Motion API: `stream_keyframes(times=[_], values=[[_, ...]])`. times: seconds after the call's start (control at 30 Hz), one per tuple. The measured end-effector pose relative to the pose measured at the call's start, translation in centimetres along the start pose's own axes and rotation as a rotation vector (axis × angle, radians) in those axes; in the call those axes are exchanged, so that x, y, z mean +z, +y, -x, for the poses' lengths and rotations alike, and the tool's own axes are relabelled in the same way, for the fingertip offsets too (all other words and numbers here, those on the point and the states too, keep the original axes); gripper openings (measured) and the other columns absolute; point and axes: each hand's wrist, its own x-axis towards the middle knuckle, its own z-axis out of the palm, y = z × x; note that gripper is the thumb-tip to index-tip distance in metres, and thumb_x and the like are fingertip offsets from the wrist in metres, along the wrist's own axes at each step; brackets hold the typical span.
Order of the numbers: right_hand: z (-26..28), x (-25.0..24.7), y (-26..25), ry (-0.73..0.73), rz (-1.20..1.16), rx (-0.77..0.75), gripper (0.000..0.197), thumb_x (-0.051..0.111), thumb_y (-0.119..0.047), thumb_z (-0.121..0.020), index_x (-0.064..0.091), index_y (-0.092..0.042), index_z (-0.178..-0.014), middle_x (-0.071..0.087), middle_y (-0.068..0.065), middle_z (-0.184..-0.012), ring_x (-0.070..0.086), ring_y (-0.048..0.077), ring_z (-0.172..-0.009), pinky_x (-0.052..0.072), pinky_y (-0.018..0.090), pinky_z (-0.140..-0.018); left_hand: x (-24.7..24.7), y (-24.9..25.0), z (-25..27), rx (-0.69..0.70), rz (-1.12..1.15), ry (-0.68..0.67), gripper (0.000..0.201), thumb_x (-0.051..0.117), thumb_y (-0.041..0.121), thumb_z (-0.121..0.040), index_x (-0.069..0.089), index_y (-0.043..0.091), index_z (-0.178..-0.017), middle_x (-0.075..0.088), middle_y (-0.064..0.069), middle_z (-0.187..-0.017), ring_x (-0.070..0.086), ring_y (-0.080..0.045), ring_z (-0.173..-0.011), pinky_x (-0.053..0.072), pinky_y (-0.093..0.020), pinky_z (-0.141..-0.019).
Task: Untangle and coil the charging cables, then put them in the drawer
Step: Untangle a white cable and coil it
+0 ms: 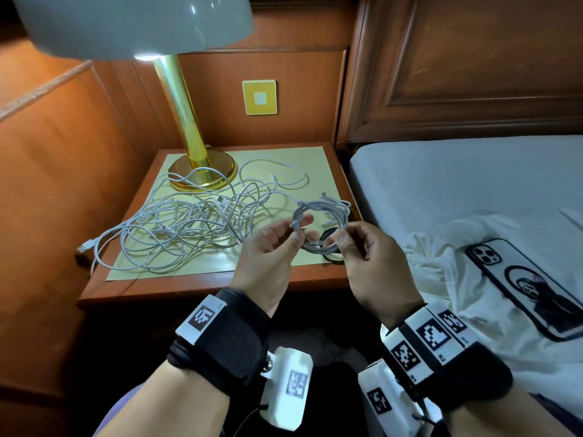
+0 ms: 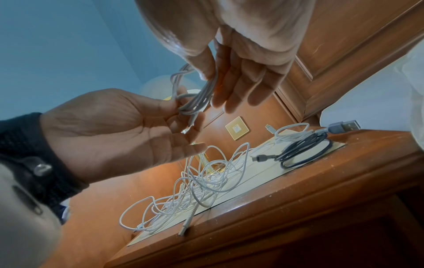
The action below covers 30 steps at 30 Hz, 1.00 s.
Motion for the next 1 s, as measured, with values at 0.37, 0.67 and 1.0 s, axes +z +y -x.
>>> stream_keyframes(times=[0.37,0.67,1.0], values=[[0.0,0.3,-0.3,0.051,-0.113,-0.031,0.018,0.064,-0.036,-0.095,0.071,-0.020,-0.093,0.074,-0.007,-0.086,0.069,0.010,-0.083,0.056,0.034,-0.085,-0.5,0.8,-0.7,-0.125,0.100,-0.076,0.033,0.036,-0.008,-0.100,0.060,-0.006,-0.122,0.049,-0.005,-0.063,0.060,-0.015,-0.073,0.046,-0.019,-0.076],[-1.1,0.0,-0.4,0.047,-0.227,-0.099,0.012,0.072,-0.028,-0.092,0.072,-0.016,-0.090,0.071,-0.009,-0.111,0.070,0.019,-0.079,0.060,0.047,-0.079,-0.4,1.0,-1.6,-0.191,0.034,-0.038,0.038,0.047,0.004,-0.085,0.065,0.004,-0.118,0.054,0.001,-0.063,0.055,-0.016,-0.078,0.029,-0.025,-0.066],[-1.1,-0.4,-0.9,0.037,-0.306,-0.087,0.017,0.075,-0.020,-0.089,0.070,-0.006,-0.080,0.073,-0.003,-0.103,0.070,0.018,-0.075,0.061,0.046,-0.070,-0.5,1.3,-1.7,-0.181,0.019,-0.081,0.035,0.033,-0.013,-0.097,0.059,-0.011,-0.121,0.049,-0.007,-0.067,0.055,-0.005,-0.054,0.040,-0.011,-0.057]])
